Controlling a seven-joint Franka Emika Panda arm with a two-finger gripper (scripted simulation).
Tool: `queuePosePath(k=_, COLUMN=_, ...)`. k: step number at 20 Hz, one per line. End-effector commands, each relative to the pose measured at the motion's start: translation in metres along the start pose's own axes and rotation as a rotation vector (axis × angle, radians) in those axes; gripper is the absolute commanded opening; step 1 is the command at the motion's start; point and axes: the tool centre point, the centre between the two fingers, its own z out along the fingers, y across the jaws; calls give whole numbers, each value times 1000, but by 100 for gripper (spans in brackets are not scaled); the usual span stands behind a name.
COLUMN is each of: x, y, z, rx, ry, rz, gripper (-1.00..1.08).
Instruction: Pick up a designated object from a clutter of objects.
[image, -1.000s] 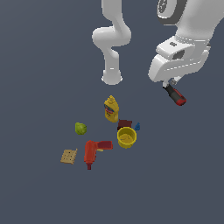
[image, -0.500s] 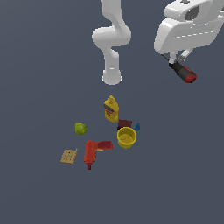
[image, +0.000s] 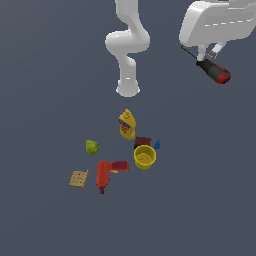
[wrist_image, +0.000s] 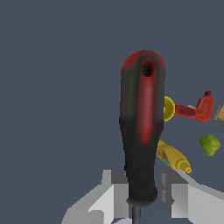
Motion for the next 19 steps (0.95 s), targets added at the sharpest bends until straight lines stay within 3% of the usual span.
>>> queuePosePath(k=1, x=0, y=0, z=0, rx=0, ry=0, rz=0, gripper=-100)
queuePosePath(k=19, x=15, y=-5, z=-25, rx=0, ry=0, rz=0, gripper=-100)
